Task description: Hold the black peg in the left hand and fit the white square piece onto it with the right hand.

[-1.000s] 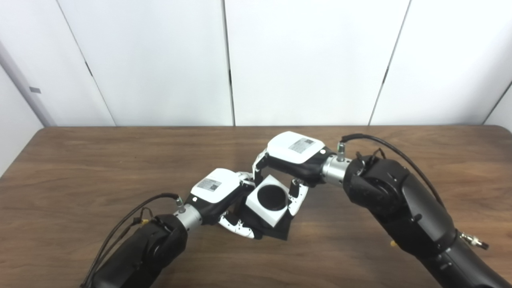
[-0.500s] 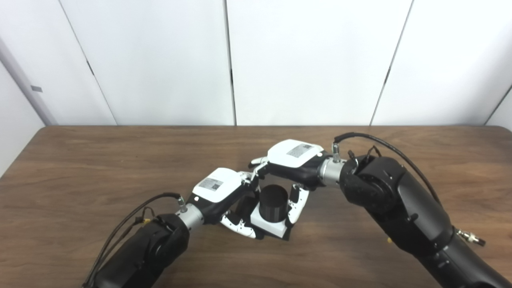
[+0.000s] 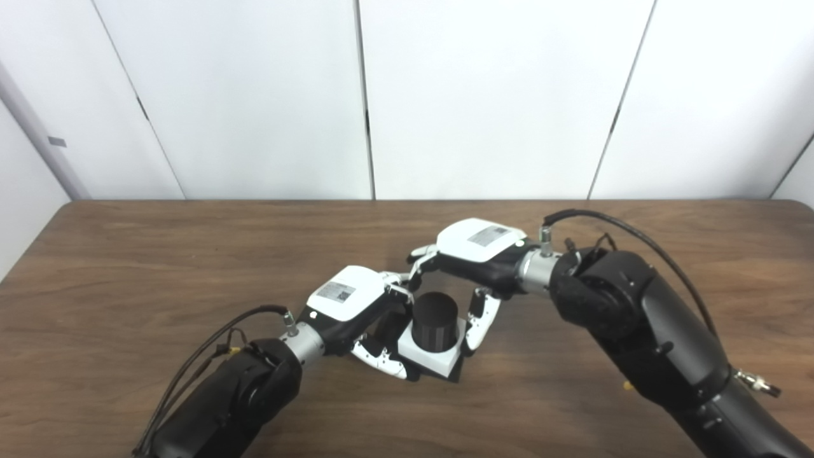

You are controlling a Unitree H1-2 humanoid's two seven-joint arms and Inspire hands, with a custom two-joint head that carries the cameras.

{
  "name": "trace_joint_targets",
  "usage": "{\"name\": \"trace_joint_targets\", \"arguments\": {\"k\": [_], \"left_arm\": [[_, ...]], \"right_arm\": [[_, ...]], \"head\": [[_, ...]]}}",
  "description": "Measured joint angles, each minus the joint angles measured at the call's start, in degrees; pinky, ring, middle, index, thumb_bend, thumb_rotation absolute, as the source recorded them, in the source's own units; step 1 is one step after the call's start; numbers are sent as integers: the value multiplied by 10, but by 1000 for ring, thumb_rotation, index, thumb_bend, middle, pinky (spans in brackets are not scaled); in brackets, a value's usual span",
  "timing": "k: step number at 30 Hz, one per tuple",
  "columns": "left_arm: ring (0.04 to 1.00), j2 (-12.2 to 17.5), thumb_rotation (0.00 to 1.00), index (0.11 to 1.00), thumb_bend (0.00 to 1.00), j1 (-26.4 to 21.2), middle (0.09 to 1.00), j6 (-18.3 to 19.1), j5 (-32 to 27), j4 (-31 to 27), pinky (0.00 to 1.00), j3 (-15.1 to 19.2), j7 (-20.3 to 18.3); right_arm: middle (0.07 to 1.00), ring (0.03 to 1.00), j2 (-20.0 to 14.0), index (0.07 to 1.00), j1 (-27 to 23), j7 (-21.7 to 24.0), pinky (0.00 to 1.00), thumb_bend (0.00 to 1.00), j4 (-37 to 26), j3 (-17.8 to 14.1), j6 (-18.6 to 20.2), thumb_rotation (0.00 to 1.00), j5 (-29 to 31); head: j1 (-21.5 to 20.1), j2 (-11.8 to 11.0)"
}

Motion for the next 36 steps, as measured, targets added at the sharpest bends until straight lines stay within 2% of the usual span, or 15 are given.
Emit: {"name": "trace_joint_targets", "arguments": {"k": [6, 9, 14, 17, 20, 24, 29, 32, 33, 34, 36], "left_arm": [[869, 0, 76, 491, 522, 0, 894, 0, 0, 0, 828, 0, 0], [871, 0, 76, 491, 522, 0, 893, 0, 0, 0, 825, 0, 0], [868, 0, 76, 491, 522, 1, 889, 0, 0, 0, 818, 0, 1], [872, 2, 76, 491, 522, 1, 893, 0, 0, 0, 820, 1, 2], [873, 2, 76, 492, 522, 1, 901, 0, 0, 0, 825, 1, 2], [872, 3, 77, 494, 521, 2, 908, 2, 0, -1, 823, 1, 1], [870, 2, 78, 497, 521, 2, 904, 8, 0, -3, 817, 1, -1], [866, 2, 79, 497, 520, 2, 901, 8, 0, -3, 807, 1, -1], [866, 2, 167, 579, 735, 2, 901, 7, 0, -3, 807, 1, -1], [867, 3, 201, 612, 807, 2, 902, 7, 0, -3, 808, 1, -1], [865, 3, 235, 656, 877, 4, 900, 7, 0, -3, 804, 1, -1]], "right_arm": [[881, 841, -19, 743, 4, -18, 734, 834, -14, -44, 2, 181, 19], [870, 822, -24, 743, 18, -42, 693, 808, -13, -71, 2, 176, 27], [845, 791, -26, 742, 76, -111, 669, 755, -11, -137, 3, 118, 58], [819, 768, -26, 720, 107, -147, 627, 755, -9, -160, 2, 82, 74], [804, 767, -13, 708, 135, -197, 621, 724, -6, -185, 2, 64, 94], [792, 754, 3, 703, 156, -253, 609, 695, 5, -197, 0, 67, 113], [770, 742, 32, 698, 178, -335, 622, 700, 43, -214, -14, 173, 130], [763, 737, 46, 700, 191, -382, 623, 696, 79, -218, -24, 199, 137], [761, 731, 49, 700, 196, -393, 616, 691, 84, -217, -26, 198, 139], [757, 725, 53, 698, 200, -399, 610, 689, 90, -216, -30, 191, 140], [759, 728, 59, 697, 203, -413, 619, 687, 95, -214, -31, 169, 141]], "head": [[-3, -2], [-3, -2], [-4, -1], [-4, 1], [-5, 1], [-12, 1], [-17, -2], [-17, 0], [-17, 0], [-16, 1], [-16, 1]]}}
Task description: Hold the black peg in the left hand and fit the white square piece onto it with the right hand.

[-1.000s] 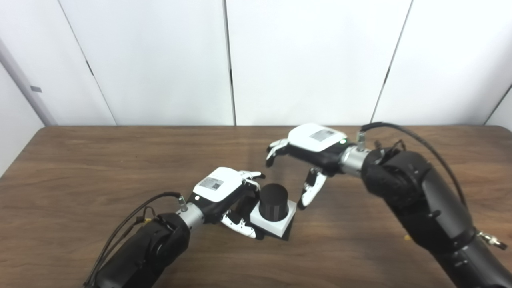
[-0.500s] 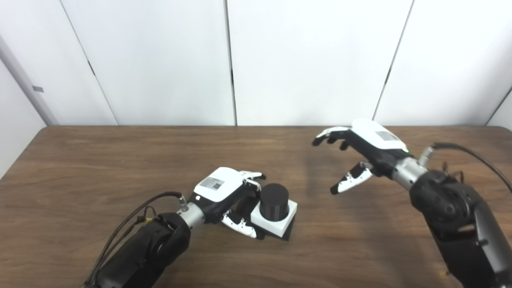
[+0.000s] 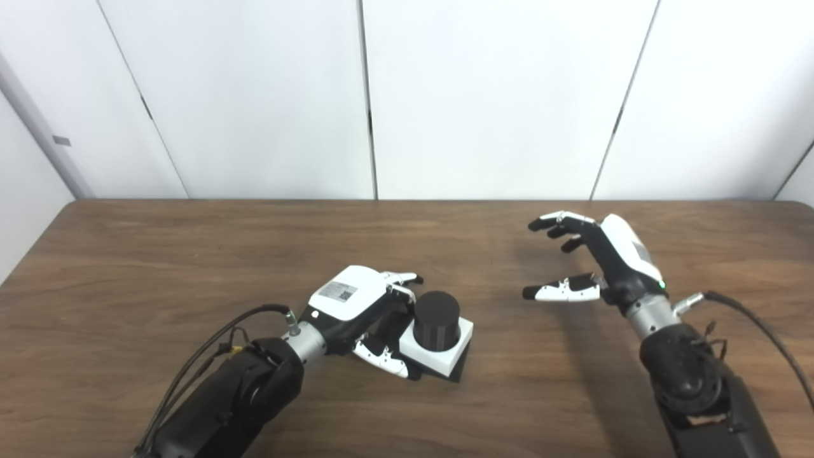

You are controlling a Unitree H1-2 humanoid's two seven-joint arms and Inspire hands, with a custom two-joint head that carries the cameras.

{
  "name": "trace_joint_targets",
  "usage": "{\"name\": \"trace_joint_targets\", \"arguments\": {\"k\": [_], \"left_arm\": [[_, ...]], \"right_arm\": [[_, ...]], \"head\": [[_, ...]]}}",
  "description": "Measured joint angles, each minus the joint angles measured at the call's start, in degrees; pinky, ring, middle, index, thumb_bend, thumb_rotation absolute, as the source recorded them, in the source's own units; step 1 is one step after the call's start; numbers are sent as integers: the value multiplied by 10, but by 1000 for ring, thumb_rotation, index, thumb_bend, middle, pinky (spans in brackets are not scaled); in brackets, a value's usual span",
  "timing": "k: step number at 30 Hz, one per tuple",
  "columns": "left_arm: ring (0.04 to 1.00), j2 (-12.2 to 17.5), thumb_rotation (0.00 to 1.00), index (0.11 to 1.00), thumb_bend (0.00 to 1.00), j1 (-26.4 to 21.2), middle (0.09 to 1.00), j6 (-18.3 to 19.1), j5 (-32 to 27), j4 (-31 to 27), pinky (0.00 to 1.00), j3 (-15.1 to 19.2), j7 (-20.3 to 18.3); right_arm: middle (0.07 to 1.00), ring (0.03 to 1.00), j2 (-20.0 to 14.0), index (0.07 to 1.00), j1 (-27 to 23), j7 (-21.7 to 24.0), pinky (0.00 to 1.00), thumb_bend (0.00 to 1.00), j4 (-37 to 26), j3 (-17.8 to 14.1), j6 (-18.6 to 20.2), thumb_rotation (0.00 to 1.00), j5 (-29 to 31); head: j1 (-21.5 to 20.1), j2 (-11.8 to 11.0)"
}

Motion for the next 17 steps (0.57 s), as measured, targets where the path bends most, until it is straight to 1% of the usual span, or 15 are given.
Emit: {"name": "trace_joint_targets", "arguments": {"k": [2, 5, 7, 9, 11, 13, 17], "left_arm": [[867, 0, 249, 691, 896, 3, 899, 0, 0, 0, 801, 1, 3], [870, 0, 285, 787, 931, 5, 908, 3, 0, -3, 786, 3, 4], [866, -1, 329, 884, 980, 8, 917, 11, 0, -9, 748, 7, 3], [851, -6, 346, 936, 997, 16, 906, 13, -1, -13, 701, 19, 4], [845, -14, 344, 967, 1000, 21, 897, 13, -6, -14, 675, 33, 10], [854, -15, 352, 980, 1000, 27, 917, 12, -11, -14, 677, 45, 11], [878, -17, 360, 971, 992, 41, 956, 15, -11, -28, 705, 62, 13]], "right_arm": [[761, 732, 7, 697, 0, -10, 628, 691, 0, 0, 0, 160, 4], [761, 729, 17, 699, 1, -17, 633, 695, 0, 1, 0, 148, 8], [754, 722, 22, 698, 3, -24, 625, 696, 0, 1, 0, 136, 11], [747, 716, 24, 693, 7, -30, 618, 700, 0, 2, -1, 131, 15], [744, 715, 23, 692, 11, -36, 617, 704, 0, 2, -4, 130, 17], [741, 711, 23, 689, 12, -46, 613, 707, 1, 3, -12, 132, 18], [741, 710, 21, 688, 13, -54, 610, 712, 1, 3, -17, 140, 21]], "head": [[0, 1], [0, 2], [0, 2], [0, 2], [-1, 2], [-1, 2], [-1, 2]]}}
